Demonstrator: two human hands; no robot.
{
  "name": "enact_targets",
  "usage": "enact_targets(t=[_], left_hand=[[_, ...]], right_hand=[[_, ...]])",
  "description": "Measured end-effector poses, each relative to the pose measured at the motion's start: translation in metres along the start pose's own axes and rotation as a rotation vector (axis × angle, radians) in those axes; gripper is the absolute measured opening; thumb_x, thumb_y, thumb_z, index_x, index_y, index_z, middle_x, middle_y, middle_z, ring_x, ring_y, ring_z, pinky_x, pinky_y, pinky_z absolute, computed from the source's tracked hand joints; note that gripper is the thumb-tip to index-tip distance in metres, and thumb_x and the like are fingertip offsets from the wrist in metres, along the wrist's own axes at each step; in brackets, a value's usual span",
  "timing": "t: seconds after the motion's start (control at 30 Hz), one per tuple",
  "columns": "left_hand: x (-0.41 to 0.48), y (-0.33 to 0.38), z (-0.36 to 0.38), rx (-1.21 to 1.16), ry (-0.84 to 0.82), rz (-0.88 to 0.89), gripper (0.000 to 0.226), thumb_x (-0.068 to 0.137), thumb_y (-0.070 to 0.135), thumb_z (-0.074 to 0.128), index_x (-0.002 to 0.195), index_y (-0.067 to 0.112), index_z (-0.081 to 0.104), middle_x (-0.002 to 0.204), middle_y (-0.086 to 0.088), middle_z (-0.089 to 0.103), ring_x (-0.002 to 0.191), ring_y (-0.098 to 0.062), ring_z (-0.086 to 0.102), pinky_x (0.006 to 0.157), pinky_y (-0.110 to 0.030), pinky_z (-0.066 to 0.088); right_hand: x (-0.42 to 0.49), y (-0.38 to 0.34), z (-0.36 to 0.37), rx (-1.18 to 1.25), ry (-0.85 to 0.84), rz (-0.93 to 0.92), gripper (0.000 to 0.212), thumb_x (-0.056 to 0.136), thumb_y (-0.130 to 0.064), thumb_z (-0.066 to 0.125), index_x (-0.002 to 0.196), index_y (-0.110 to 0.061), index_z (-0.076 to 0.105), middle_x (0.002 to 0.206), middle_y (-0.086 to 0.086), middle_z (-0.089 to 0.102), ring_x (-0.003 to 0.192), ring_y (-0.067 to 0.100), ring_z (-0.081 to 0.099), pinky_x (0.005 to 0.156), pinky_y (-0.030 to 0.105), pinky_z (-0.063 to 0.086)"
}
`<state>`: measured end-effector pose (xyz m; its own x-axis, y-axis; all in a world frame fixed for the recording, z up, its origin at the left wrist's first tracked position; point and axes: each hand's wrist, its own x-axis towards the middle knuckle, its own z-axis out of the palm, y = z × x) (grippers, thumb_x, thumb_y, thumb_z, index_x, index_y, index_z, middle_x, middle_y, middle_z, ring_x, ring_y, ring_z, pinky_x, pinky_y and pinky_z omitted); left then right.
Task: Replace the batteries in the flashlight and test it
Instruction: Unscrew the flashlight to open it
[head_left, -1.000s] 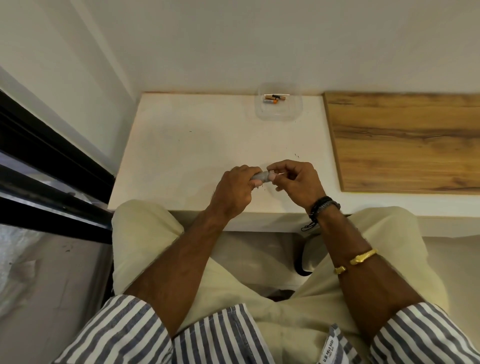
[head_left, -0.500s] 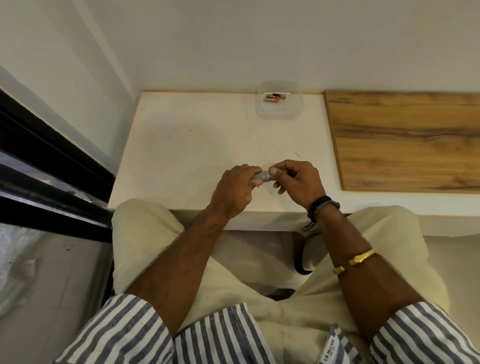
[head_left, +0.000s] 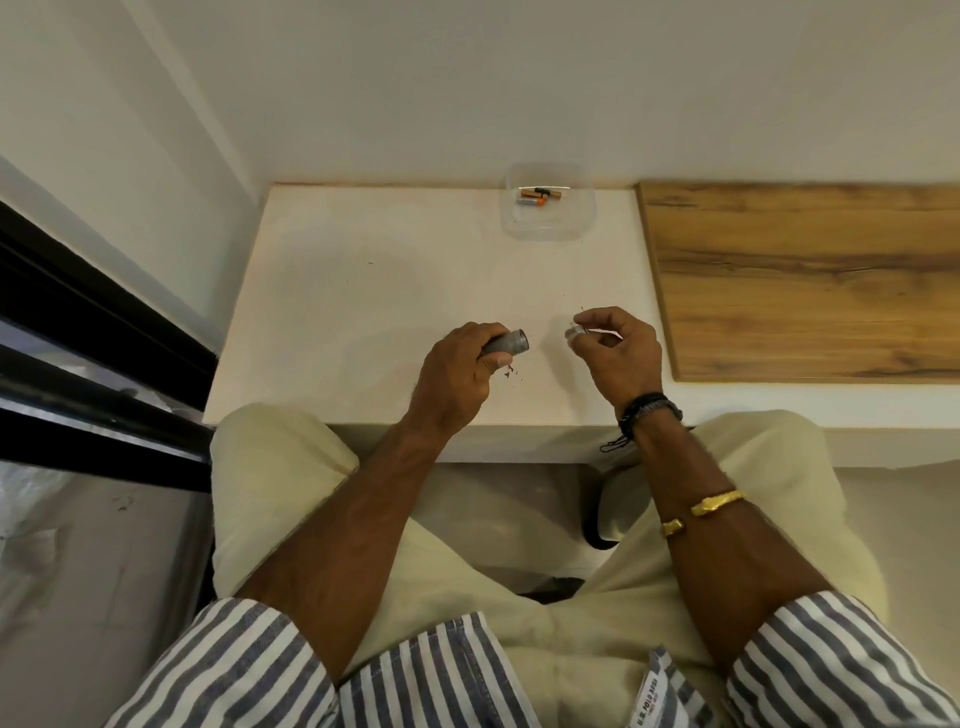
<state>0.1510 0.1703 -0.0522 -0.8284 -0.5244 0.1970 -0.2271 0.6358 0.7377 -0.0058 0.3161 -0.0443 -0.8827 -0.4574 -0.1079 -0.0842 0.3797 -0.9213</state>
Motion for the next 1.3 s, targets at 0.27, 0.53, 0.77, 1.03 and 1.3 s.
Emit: enact_targets(t=[0.27, 0.53, 0.77, 1.03, 1.3], left_hand=[[-0.002, 0.001, 0.001, -0.053, 0.040, 0.013, 0.022, 0.093, 0.016, 0.064, 0.114, 0.011, 0.065, 0.102, -0.002, 0.069, 0.088, -0.018, 0.062, 0.080, -0.036, 0.053], [-0.004, 0.003, 0.001, -0.038, 0.023, 0.022, 0.021, 0.092, 0.014, 0.065, 0.113, 0.010, 0.065, 0.101, -0.004, 0.069, 0.088, -0.020, 0.061, 0.079, -0.035, 0.051], [0.005, 0.010, -0.006, 0.338, -0.061, 0.184, 0.024, 0.090, 0.017, 0.065, 0.114, 0.022, 0.065, 0.099, 0.001, 0.066, 0.089, -0.022, 0.057, 0.084, -0.036, 0.040], [0.011, 0.025, -0.012, 0.627, -0.022, 0.421, 0.041, 0.088, 0.004, 0.038, 0.112, 0.011, 0.070, 0.100, -0.010, 0.067, 0.093, -0.032, 0.058, 0.086, -0.043, 0.044], [0.020, 0.023, -0.019, 0.642, -0.035, 0.393, 0.034, 0.083, -0.001, 0.063, 0.113, 0.015, 0.068, 0.105, -0.007, 0.066, 0.097, -0.029, 0.057, 0.091, -0.041, 0.039]], right_hand=[[0.005, 0.018, 0.005, -0.160, 0.166, 0.019, 0.016, 0.080, -0.027, 0.085, 0.088, -0.017, 0.077, 0.088, -0.005, 0.076, 0.083, 0.014, 0.071, 0.085, 0.039, 0.062], [0.002, 0.029, 0.013, -0.283, 0.134, -0.089, 0.010, 0.083, -0.022, 0.083, 0.086, -0.015, 0.076, 0.100, 0.002, 0.077, 0.087, 0.017, 0.070, 0.088, 0.041, 0.060], [-0.012, -0.001, 0.023, -0.018, 0.046, -0.010, 0.015, 0.095, -0.028, 0.067, 0.103, -0.017, 0.074, 0.096, 0.000, 0.074, 0.083, 0.021, 0.072, 0.070, 0.033, 0.059], [-0.026, -0.022, 0.021, 0.730, -0.448, 0.540, 0.024, 0.107, -0.011, 0.047, 0.114, 0.000, 0.067, 0.102, 0.017, 0.077, 0.093, 0.030, 0.077, 0.083, 0.037, 0.064], [-0.023, -0.020, 0.014, 0.816, -0.431, 0.545, 0.022, 0.099, 0.003, 0.057, 0.118, 0.004, 0.067, 0.111, 0.022, 0.075, 0.093, 0.028, 0.077, 0.083, 0.033, 0.064]])
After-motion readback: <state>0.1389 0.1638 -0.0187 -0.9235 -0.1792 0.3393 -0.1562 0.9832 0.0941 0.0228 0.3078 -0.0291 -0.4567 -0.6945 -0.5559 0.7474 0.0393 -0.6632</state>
